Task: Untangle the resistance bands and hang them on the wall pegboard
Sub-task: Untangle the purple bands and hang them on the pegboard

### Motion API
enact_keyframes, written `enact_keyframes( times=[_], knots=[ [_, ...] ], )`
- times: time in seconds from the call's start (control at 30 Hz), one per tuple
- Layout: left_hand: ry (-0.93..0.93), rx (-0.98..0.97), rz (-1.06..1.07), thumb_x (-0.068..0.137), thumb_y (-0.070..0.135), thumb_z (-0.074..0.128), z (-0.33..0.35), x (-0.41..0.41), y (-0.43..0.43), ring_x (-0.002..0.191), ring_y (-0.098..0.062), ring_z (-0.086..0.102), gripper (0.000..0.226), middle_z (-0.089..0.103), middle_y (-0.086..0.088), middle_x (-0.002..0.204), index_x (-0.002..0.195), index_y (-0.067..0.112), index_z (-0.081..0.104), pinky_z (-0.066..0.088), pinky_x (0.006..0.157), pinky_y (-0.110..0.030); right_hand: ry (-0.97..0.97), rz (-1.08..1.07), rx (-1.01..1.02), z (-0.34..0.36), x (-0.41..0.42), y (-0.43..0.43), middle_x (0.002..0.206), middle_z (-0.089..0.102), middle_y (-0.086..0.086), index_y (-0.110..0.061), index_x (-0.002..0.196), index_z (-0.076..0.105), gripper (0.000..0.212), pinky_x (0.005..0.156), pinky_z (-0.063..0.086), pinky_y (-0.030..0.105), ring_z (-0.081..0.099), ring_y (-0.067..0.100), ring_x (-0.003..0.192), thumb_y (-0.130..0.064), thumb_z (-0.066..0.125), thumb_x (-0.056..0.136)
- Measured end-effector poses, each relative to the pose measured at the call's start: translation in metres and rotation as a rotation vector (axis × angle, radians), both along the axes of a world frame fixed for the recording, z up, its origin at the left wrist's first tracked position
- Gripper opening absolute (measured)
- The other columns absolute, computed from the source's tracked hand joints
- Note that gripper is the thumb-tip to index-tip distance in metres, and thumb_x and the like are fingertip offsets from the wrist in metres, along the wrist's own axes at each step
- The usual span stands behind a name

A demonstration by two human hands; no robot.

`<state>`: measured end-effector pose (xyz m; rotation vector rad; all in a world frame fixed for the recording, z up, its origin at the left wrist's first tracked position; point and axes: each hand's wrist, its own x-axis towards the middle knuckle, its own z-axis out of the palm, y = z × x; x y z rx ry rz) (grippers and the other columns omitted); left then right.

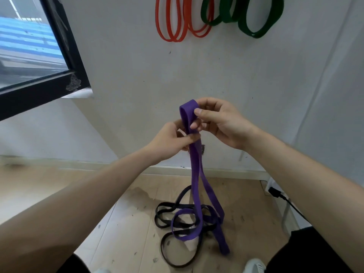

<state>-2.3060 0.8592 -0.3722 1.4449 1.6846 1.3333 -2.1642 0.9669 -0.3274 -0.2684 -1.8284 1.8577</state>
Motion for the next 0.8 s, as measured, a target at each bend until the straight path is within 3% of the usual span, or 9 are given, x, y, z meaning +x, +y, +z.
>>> enact_keyframes(
  times=[0.07, 0.17, 0.27, 0.33, 0.47, 0.57, 0.67, 0.8],
  knots=[
    [0.011, 0.032, 0.050, 0.095, 0.015, 0.067, 0.000, -0.002, 0.000, 0.075, -0.022, 0.066, 0.010, 0.070, -0.021, 0.100, 0.105, 0.016, 0.067, 0.059, 0.075, -0.039, -0.004, -0.085, 0.028, 0.000, 0.000, 0.003, 0.082, 0.068, 0.009, -0.003, 0.110, 0.065, 0.015, 0.060, 0.050, 0.025, 0.064, 0.016, 0.062, -0.002, 0.060, 0.096],
    [-0.025, 0.049, 0.116, 0.096, 0.014, 0.066, 0.002, -0.008, -0.005, 0.075, -0.021, 0.064, 0.015, 0.073, -0.015, 0.094, 0.110, 0.010, 0.068, 0.059, 0.075, -0.036, -0.092, -0.290, 0.123, -0.011, 0.004, 0.016, 0.088, 0.064, 0.006, -0.007, 0.108, 0.066, 0.018, 0.064, 0.048, 0.029, 0.062, 0.015, 0.067, -0.011, 0.070, 0.091],
    [-0.103, 0.091, 0.148, 0.096, 0.013, 0.066, 0.005, -0.013, -0.010, 0.072, -0.017, 0.062, 0.012, 0.072, -0.007, 0.093, 0.108, 0.011, 0.068, 0.061, 0.075, -0.035, -0.308, -0.123, 0.210, -0.032, 0.006, 0.022, 0.113, 0.067, 0.001, -0.016, 0.123, 0.061, 0.044, 0.090, 0.052, 0.037, 0.066, 0.016, 0.101, -0.022, 0.078, 0.083],
    [-0.164, 0.123, 0.172, 0.096, 0.013, 0.065, 0.008, -0.016, -0.011, 0.070, -0.015, 0.062, 0.014, 0.071, -0.008, 0.093, 0.110, 0.009, 0.066, 0.060, 0.074, -0.032, -0.434, 0.042, 0.276, -0.047, 0.003, 0.016, 0.123, 0.066, 0.003, -0.020, 0.132, 0.056, 0.055, 0.099, 0.052, 0.038, 0.064, 0.018, 0.113, -0.020, 0.080, 0.082],
    [-0.254, 0.196, 0.267, 0.097, 0.011, 0.063, 0.015, -0.023, -0.014, 0.071, -0.017, 0.063, 0.011, 0.067, -0.011, 0.089, 0.107, 0.009, 0.064, 0.059, 0.072, -0.029, -0.510, 0.112, 0.346, -0.075, -0.014, 0.003, 0.111, 0.068, 0.014, -0.009, 0.118, 0.063, 0.039, 0.097, 0.056, 0.041, 0.067, 0.027, 0.106, -0.014, 0.079, 0.083],
    [-0.309, 0.249, 0.377, 0.098, 0.010, 0.061, 0.018, -0.036, -0.019, 0.069, -0.015, 0.063, 0.012, 0.066, -0.011, 0.090, 0.110, 0.007, 0.063, 0.060, 0.071, -0.029, -0.542, 0.076, 0.381, -0.086, -0.023, 0.003, 0.095, 0.069, 0.008, -0.007, 0.106, 0.066, 0.029, 0.088, 0.058, 0.037, 0.069, 0.022, 0.091, -0.014, 0.080, 0.083],
    [-0.343, 0.246, 0.481, 0.099, 0.010, 0.059, 0.015, -0.055, -0.028, 0.071, -0.013, 0.065, 0.011, 0.067, -0.010, 0.096, 0.110, 0.010, 0.062, 0.060, 0.072, -0.028, -0.580, 0.029, 0.400, -0.085, -0.029, 0.007, 0.091, 0.068, 0.004, -0.002, 0.106, 0.064, 0.031, 0.077, 0.058, 0.027, 0.070, 0.017, 0.085, -0.015, 0.080, 0.083],
    [-0.416, 0.192, 0.569, 0.099, 0.009, 0.059, 0.006, -0.076, -0.039, 0.076, -0.016, 0.066, 0.018, 0.065, -0.011, 0.100, 0.116, 0.004, 0.058, 0.062, 0.074, -0.029, -0.538, -0.045, 0.390, -0.077, -0.035, 0.009, 0.090, 0.067, 0.010, 0.003, 0.108, 0.063, 0.031, 0.074, 0.060, 0.030, 0.068, 0.018, 0.079, -0.012, 0.076, 0.083]
  ],
)
